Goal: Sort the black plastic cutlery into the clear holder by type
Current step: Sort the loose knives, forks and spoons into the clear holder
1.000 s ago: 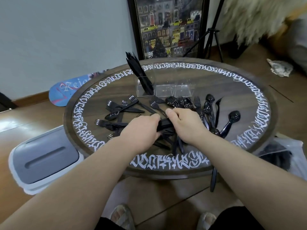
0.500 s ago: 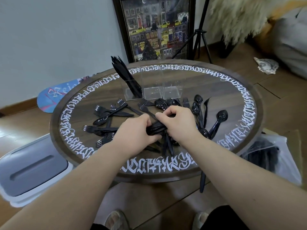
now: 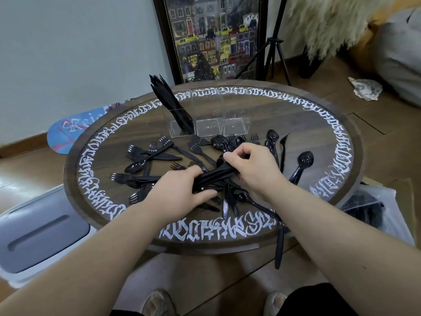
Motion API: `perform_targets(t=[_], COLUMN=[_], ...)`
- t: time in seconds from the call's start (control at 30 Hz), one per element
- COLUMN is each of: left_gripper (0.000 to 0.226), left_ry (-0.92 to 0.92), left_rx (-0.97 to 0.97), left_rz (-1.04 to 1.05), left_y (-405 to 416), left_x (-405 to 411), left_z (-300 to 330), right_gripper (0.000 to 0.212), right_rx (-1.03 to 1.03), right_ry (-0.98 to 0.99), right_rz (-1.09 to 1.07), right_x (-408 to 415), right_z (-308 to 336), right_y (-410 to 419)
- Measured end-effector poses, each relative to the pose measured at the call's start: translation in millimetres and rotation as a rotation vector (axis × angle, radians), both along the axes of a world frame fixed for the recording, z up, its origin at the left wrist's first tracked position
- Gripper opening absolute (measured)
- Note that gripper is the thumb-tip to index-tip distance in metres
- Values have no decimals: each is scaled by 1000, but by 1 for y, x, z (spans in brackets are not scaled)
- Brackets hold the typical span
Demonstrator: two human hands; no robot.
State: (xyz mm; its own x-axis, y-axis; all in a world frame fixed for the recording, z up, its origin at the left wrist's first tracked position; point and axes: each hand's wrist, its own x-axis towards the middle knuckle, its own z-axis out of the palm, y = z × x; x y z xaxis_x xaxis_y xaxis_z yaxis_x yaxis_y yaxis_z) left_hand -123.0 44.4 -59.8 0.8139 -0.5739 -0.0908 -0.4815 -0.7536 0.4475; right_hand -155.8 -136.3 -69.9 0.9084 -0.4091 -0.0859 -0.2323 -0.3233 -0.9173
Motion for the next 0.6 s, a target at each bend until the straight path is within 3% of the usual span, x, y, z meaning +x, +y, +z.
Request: perform_targets(t=[0.03, 0.1, 0.17, 0.27, 0.47, 0.6], left_gripper=[30, 32, 32, 29, 50, 55], left_ry=[-5, -56, -117, -177, -235, -324], left_rx=[5, -33, -72, -97, -235, -23], left_rz=[-5, 36, 82, 72, 19, 80], left_y=[-2, -6, -11, -17, 0, 18], left_x=[0, 5, 15, 32, 88, 128], left_z=[2, 9, 17, 31, 51, 36], right_gripper=[20, 45, 46, 18, 19, 18], right_rx=[125, 573, 793, 615, 419, 118], right_ry=[-34, -96, -117, -24, -191, -294], right_rz=[-62, -186, -164, 29, 6, 15], right_x=[3, 12, 23, 40, 95, 133], right_z=[7, 24, 40, 57, 100, 113], right_y=[2, 7, 14, 24, 14, 10])
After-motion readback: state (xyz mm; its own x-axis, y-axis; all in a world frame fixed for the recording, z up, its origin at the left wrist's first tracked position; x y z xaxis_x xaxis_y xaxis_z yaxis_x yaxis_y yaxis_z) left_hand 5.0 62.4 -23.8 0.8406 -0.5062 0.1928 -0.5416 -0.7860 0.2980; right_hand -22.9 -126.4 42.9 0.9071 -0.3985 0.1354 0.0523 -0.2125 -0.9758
